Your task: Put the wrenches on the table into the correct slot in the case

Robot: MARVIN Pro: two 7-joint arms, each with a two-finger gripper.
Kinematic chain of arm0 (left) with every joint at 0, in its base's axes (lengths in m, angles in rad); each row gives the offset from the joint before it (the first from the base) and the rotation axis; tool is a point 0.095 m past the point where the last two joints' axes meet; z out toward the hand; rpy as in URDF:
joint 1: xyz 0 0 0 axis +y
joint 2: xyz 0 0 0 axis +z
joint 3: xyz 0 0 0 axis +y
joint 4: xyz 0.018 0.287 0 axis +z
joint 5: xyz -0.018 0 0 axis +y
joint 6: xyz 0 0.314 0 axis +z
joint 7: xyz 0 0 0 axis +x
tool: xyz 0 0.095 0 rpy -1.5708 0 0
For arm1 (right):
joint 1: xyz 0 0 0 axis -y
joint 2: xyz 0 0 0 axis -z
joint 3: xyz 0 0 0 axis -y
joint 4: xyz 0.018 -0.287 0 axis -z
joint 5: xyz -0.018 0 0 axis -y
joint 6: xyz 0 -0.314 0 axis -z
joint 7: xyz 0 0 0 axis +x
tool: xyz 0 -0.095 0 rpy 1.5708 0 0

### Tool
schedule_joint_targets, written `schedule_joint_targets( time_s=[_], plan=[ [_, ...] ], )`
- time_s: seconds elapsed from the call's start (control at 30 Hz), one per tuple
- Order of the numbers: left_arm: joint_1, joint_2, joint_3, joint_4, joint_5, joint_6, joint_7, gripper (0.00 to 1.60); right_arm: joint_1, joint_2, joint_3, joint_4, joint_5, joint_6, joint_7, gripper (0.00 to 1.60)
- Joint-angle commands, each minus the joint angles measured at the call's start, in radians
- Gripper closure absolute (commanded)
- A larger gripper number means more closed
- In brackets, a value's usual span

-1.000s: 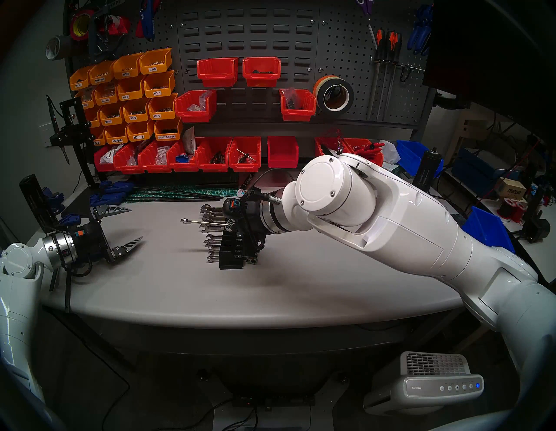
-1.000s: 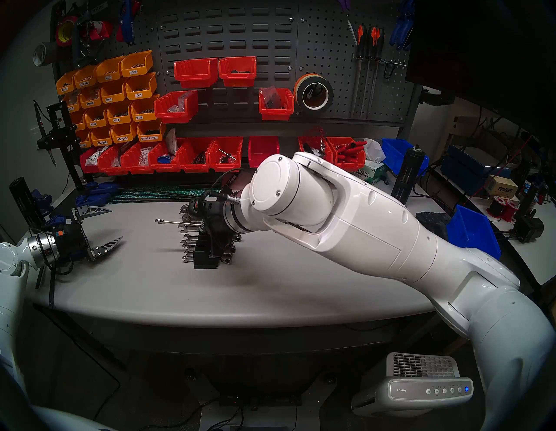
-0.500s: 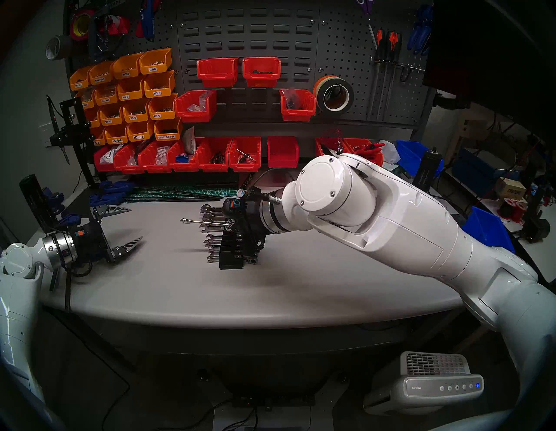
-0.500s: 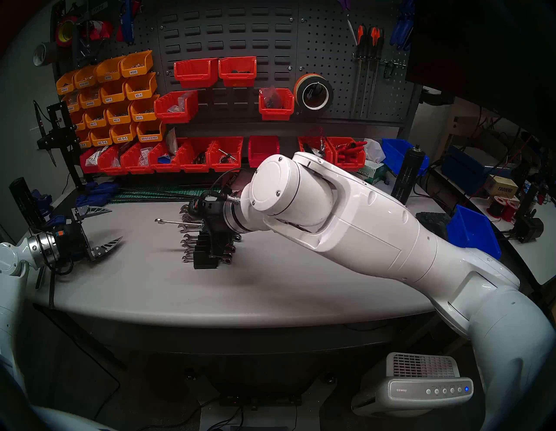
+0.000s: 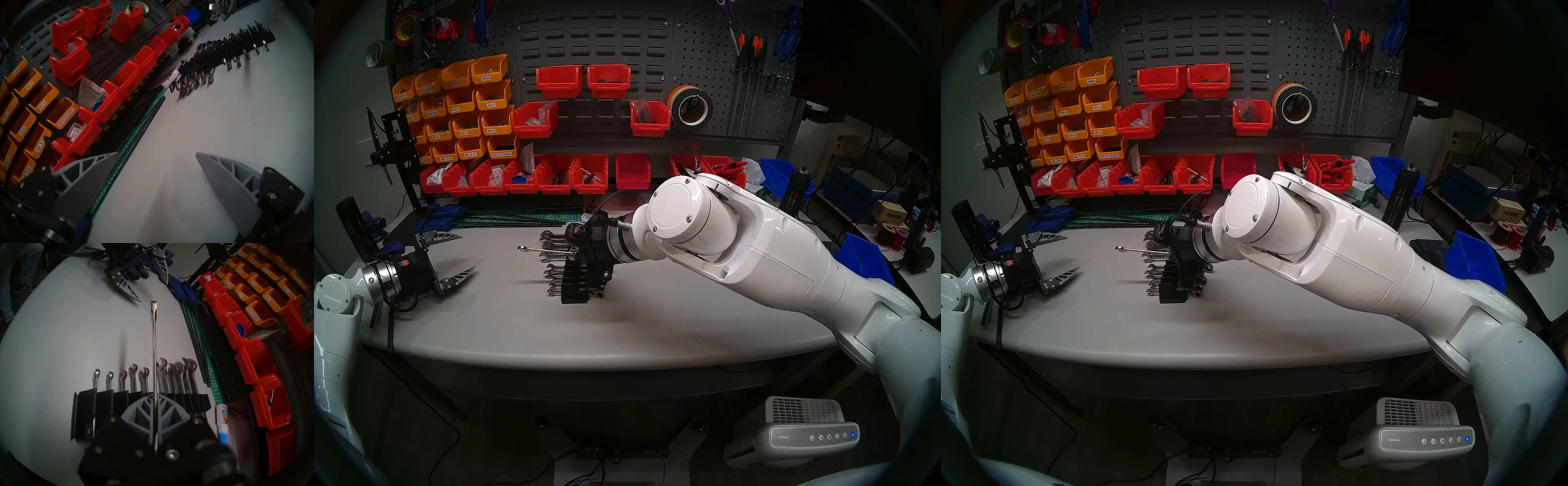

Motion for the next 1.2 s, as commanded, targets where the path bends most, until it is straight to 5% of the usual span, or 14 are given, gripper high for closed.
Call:
schedule_joint_targets(
  time_s=[0.0,1.17],
  plan=[
    [-0.017,0.011,-0.016,-0.012,-0.012,0.002,0.004,0.00,0.025,-0.028,0.024,0.042,-0.022,-0.039,-0.034,1.60],
    [-0.017,0.011,-0.016,-0.012,-0.013,0.003,0.004,0.00,0.023,0.004,0.013,0.071,-0.029,-0.054,-0.019,1.60]
  ],
)
